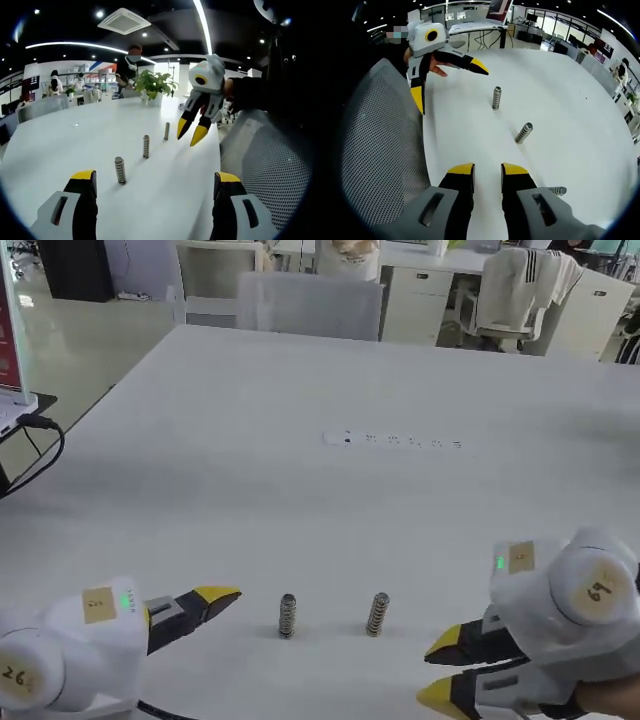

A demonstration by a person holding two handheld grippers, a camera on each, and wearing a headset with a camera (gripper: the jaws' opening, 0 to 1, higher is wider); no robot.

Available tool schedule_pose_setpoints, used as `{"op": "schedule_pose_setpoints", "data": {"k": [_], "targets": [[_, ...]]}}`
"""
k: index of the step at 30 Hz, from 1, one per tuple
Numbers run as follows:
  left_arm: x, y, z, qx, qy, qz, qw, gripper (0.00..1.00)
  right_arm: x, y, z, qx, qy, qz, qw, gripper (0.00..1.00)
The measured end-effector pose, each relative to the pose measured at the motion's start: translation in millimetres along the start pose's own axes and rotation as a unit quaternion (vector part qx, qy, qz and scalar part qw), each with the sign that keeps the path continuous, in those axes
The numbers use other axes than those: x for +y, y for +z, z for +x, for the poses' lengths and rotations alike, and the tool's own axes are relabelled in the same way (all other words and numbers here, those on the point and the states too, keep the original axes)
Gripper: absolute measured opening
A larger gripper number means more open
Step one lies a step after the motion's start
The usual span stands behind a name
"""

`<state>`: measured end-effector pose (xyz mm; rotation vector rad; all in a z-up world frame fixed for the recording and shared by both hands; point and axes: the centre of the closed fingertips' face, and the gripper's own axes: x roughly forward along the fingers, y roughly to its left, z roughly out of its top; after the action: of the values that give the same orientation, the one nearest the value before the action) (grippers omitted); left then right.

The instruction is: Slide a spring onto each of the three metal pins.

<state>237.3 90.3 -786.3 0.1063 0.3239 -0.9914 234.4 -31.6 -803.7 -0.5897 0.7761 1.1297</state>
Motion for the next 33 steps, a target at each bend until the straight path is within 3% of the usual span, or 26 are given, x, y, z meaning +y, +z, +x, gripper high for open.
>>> {"op": "schedule_pose_setpoints", "data": {"k": [10, 20, 33], "targets": [[-0.5, 0.0, 0.8, 0.002, -0.001, -0.001, 1.0, 0.95, -13.3, -21.9, -17.9, -0.014, -0.031, 0.041, 0.9986, 0.2], [-1.4, -0.6, 2.0, 0.005, -0.003, -0.002, 1.0, 0.96, -32.4, -41.1, -39.9, -0.036, -0.072, 0.081, 0.9934, 0.23], [0.8, -2.2, 1.8, 0.009, -0.003, -0.004, 0.9999, 0.95, -45.1, -62.3, -57.0, -0.067, -0.101, 0.103, 0.9873, 0.31]]}}
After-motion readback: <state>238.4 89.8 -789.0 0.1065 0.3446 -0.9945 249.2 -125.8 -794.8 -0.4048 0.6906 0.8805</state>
